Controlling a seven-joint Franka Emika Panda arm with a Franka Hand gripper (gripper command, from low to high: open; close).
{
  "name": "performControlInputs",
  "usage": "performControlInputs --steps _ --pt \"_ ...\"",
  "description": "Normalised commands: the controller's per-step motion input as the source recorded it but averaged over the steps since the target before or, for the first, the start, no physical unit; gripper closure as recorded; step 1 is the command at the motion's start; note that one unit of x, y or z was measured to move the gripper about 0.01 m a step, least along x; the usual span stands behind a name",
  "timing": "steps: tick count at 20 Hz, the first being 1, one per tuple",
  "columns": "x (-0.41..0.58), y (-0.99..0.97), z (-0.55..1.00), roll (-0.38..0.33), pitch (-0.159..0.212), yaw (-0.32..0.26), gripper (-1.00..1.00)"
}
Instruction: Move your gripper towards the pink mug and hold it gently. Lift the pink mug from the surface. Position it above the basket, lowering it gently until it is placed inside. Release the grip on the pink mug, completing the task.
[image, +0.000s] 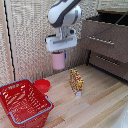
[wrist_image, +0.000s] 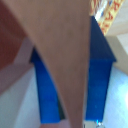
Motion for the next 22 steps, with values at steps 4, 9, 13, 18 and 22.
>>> performControlInputs --steps 4,9,13,18,22 --pt "-0.049 0.56 0.94 -0.028 -0.083 0.000 1.00" --pt "-0.113 0.72 0.82 -0.040 -0.110 -0.004 1.00" --pt "-0.184 0.80 0.49 -0.055 -0.099 -0.004 1.00" --pt "-0.267 0.84 0.07 -0.060 -0.033 0.000 1.00" --pt "-0.121 0.80 -0.20 -0.017 0.035 0.000 1.00"
